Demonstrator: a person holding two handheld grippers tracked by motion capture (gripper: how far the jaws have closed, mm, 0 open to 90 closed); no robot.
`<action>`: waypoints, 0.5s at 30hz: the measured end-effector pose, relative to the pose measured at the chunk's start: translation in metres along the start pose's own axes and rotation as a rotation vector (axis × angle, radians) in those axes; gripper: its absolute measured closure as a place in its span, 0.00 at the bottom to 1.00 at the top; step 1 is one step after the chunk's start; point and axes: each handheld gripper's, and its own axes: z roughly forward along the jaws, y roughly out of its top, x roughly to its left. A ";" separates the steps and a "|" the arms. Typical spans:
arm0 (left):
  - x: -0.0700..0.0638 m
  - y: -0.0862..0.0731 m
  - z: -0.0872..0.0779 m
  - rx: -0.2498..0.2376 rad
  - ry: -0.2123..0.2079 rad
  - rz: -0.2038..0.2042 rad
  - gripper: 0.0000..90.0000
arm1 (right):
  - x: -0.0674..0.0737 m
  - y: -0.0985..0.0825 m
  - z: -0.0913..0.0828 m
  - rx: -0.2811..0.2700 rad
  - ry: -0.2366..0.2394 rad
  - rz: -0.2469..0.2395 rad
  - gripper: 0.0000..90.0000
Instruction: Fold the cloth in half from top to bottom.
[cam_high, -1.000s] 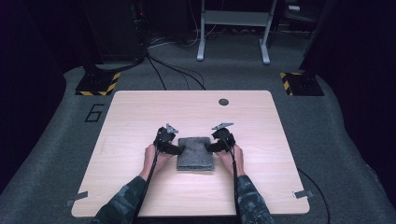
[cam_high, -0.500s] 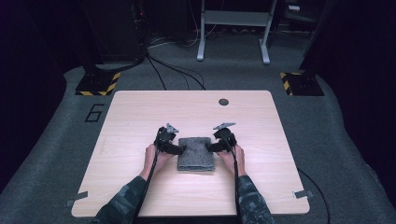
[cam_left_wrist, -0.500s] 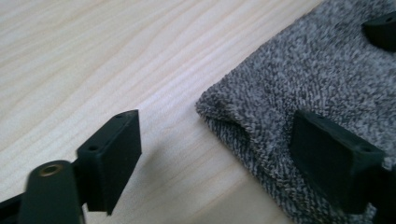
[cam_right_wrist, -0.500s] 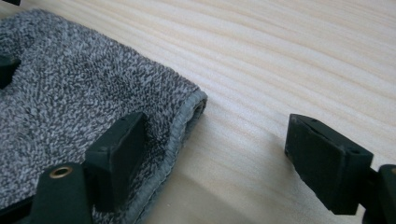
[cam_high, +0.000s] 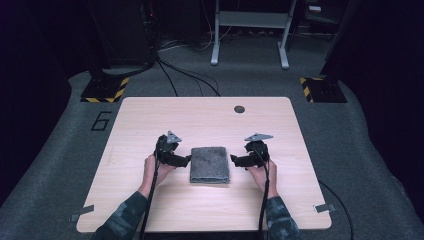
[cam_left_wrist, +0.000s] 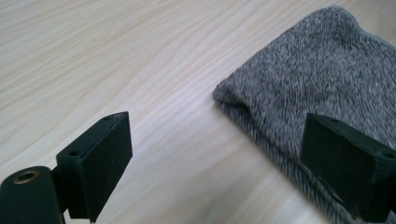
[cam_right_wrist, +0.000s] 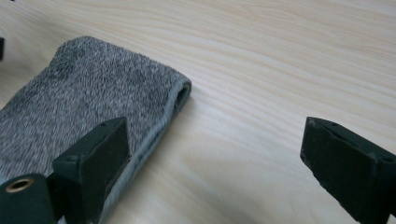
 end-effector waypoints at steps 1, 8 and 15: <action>0.002 -0.004 -0.005 0.003 0.006 0.002 0.10 | -0.001 -0.003 -0.005 -0.005 -0.007 -0.010 0.08; 0.015 -0.043 -0.033 0.027 0.028 -0.022 0.08 | -0.013 -0.041 -0.036 0.002 -0.063 0.002 0.07; 0.021 -0.088 -0.060 0.021 0.079 -0.043 0.08 | -0.026 -0.080 -0.060 0.012 -0.136 0.044 0.07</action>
